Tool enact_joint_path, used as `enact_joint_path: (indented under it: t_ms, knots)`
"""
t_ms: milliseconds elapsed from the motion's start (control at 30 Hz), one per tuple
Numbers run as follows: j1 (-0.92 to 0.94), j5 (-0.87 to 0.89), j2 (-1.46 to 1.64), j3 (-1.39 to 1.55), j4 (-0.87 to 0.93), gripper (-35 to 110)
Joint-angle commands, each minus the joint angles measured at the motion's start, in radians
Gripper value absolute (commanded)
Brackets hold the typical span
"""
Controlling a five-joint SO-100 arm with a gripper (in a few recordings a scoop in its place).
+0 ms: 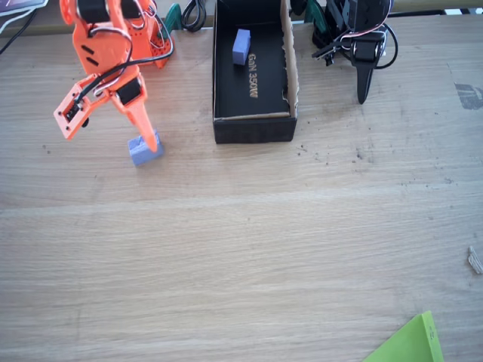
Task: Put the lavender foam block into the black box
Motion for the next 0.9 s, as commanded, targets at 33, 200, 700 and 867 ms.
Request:
enact_joint_path:
  t_ms: [33,200,700,867]
  knots:
    - [0.015,0.000,-0.006,0.000,-0.005,41]
    - [0.020,-0.005,-0.028,0.008,-0.018,40]
    - [0.005,0.002,-0.110,-0.020,0.011,45]
    - [-0.006,-0.008,-0.121,-0.009,-0.009,45]
